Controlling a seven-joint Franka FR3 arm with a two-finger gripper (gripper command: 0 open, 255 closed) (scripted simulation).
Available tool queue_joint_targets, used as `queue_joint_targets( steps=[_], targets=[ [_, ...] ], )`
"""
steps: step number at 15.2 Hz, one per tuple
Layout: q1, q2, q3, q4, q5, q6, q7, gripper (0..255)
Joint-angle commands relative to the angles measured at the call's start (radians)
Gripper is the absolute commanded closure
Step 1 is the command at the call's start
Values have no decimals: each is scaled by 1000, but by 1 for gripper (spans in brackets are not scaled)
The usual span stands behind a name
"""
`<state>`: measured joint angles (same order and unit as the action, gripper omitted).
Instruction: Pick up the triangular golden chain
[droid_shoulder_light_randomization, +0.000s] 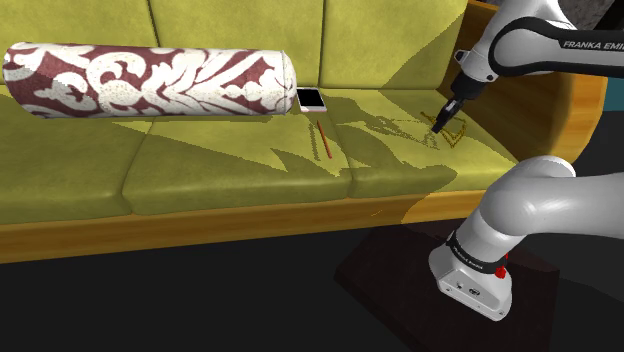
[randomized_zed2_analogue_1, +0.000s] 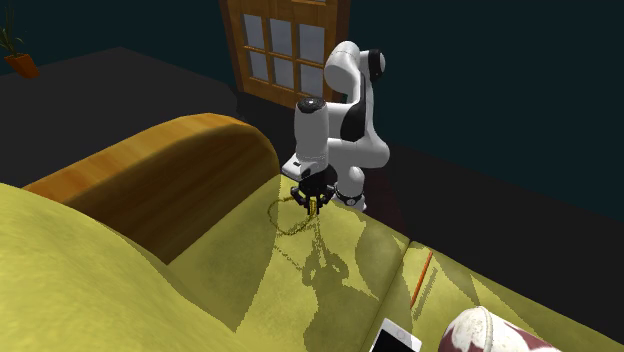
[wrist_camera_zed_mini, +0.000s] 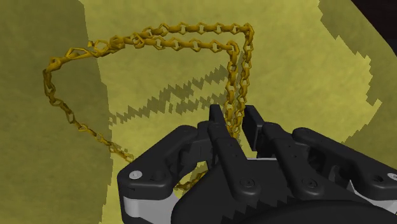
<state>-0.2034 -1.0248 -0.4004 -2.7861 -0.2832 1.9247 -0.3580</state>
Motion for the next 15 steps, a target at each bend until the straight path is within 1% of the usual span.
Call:
queue_joint_targets(
  steps=[1, 2, 15],
  targets=[
    [0, 0, 0, 0, 0, 0, 0, 255],
    [0, 0, 1, 0, 0, 1, 1, 255],
    [29, 10, 51, 175, 51, -163, 5, 255]
  ],
)
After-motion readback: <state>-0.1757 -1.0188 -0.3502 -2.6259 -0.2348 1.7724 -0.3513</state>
